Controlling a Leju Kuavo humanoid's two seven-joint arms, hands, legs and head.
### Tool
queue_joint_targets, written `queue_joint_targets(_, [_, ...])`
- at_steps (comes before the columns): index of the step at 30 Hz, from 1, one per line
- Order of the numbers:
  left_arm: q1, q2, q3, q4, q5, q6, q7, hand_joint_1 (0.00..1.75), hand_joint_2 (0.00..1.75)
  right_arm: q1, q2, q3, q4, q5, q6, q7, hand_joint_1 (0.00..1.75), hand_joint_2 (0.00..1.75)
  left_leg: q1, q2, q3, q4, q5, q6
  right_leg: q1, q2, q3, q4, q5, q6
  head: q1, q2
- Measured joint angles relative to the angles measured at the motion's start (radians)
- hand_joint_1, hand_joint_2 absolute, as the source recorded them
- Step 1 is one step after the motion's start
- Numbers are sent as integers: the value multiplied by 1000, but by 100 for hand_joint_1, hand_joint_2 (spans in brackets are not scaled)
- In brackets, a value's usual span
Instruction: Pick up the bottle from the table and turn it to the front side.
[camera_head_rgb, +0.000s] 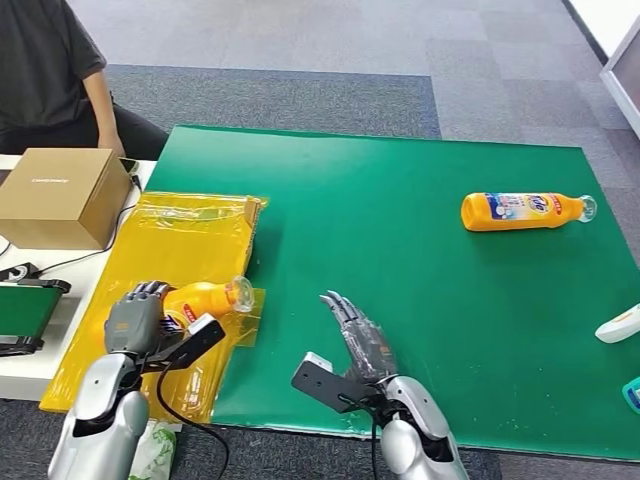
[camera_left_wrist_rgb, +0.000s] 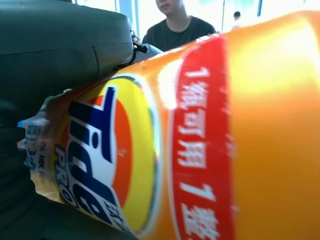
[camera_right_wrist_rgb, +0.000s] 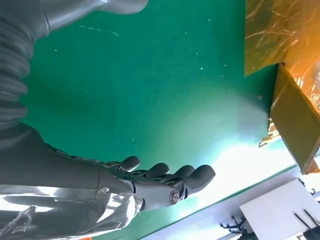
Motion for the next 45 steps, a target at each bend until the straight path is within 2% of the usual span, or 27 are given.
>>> queue_joint_targets(2, [-5, 3, 1, 17, -22, -10, 2, 8, 175, 3, 0, -6, -11, -2, 1, -11, 0, 175, 0, 0, 0, 0, 0, 0, 0, 0, 0, 0, 0, 0, 0, 0])
queue_joint_targets(4, [-9, 8, 1, 36, -41, -10, -2, 0, 175, 7, 0, -12, -24, -7, 0, -23, 0, 175, 0, 0, 0, 0, 0, 0, 0, 0, 0, 0, 0, 0, 0, 0])
queue_joint_targets(8, [-8, 28, -6, 67, -42, 13, -43, 0, 0, 14, 0, -18, -54, -28, -7, -45, 0, 175, 0, 0, 0, 0, 0, 0, 0, 0, 0, 0, 0, 0, 0, 0])
queue_joint_targets(15, [25, 72, -25, 78, 72, 143, -182, 0, 0, 16, 0, -20, -79, -71, -32, -64, 0, 175, 0, 0, 0, 0, 0, 0, 0, 0, 0, 0, 0, 0, 0, 0])
queue_joint_targets(20, [55, 71, -21, 24, 181, 218, -261, 0, 0, 17, 0, -20, -87, -83, -43, -64, 0, 175, 0, 0, -1, 0, 0, 0, 0, 0, 0, 0, 0, 0, 0, 0])
queue_joint_targets(27, [85, 20, 26, -134, 469, 233, -458, 0, 0, 22, 0, -20, -117, -90, -51, -52, 0, 175, 0, 0, -1, 0, 0, 0, 0, 0, 0, 0, 0, 0, 0, 0])
queue_joint_targets(33, [104, -39, 86, -264, 658, 157, -582, 0, 0, 29, -1, -19, -151, -96, -53, -46, 0, 175, 0, 0, -1, 0, 0, 0, 0, 0, 0, 0, -1, 0, 0, 0])
queue_joint_targets(35, [109, -52, 103, -293, 708, 115, -608, 0, 87, 30, -1, -19, -157, -99, -54, -46, 0, 175, 0, 0, -1, 0, 0, 0, 0, 0, 0, 0, -1, 0, 0, 0])
queue_joint_targets(37, [116, -59, 113, -314, 786, 32, -618, 0, 175, 32, -1, -19, -163, -106, -60, -54, 0, 175, 0, 0, -1, 0, 0, 0, 0, 0, -1, 0, -1, 0, 0, 0])
queue_joint_targets(41, [136, -54, 117, -334, 1033, -235, -621, 0, 175, 45, -4, -18, -190, -136, -94, -109, 0, 175, 0, 0, -1, 0, -1, 0, 0, 0, 0, 0, -1, 0, 0, 0])
queue_joint_targets(45, [169, -20, 117, -324, 1210, -512, -622, 0, 175, 67, -10, -9, -237, -203, -111, -202, 0, 175, 0, 0, -1, 0, -1, 0, 0, 0, -1, 0, -2, -1, 0, 0])
